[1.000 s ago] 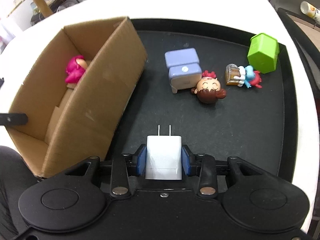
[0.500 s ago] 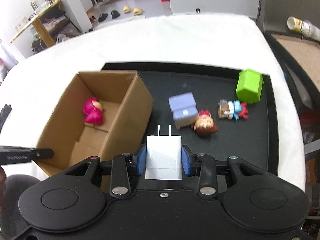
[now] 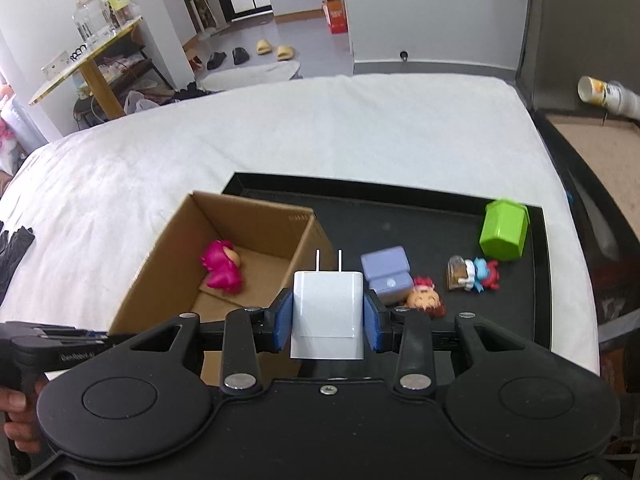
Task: Organize rigid objects
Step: 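Carry the white charger with the right tool over the box, then open the right tool to release the charger into the box, then move the right tool to the doll head figurine and grasp it, then lift the doll head figurine with the right tool toward the box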
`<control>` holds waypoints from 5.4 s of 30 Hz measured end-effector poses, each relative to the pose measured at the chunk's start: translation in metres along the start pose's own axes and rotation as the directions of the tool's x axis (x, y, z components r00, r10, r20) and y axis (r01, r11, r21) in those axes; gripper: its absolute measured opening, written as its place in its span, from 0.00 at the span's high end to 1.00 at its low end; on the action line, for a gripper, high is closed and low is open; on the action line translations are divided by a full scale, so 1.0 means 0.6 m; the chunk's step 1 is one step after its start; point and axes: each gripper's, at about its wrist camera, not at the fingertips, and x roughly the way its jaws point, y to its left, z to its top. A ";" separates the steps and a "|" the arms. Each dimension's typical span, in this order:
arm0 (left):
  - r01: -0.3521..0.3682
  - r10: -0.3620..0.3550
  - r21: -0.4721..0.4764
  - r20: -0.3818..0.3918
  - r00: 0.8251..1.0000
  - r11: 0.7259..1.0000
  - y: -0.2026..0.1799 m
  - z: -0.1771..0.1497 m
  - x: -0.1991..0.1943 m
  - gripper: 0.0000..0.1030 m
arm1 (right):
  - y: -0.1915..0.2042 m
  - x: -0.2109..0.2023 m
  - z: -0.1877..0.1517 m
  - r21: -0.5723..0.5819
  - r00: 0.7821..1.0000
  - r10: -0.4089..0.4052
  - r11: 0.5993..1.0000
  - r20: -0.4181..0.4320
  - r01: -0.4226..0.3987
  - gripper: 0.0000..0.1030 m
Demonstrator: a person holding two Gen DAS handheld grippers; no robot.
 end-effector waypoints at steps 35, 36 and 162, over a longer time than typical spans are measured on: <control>0.056 -0.056 0.017 -0.030 0.998 0.998 -0.007 0.002 0.008 0.86 | 0.165 0.142 0.005 0.015 0.978 0.142 0.990 -0.155 -0.142 0.64; 0.057 -0.056 0.017 -0.031 0.998 0.998 -0.007 0.002 0.008 0.86 | 0.165 0.148 0.004 0.022 0.976 0.145 0.989 -0.161 -0.143 0.64; -0.115 0.115 0.023 -0.017 0.993 0.993 -0.039 0.013 0.003 0.90 | -0.128 0.030 -0.086 0.152 0.998 -0.041 0.987 -0.037 0.046 0.65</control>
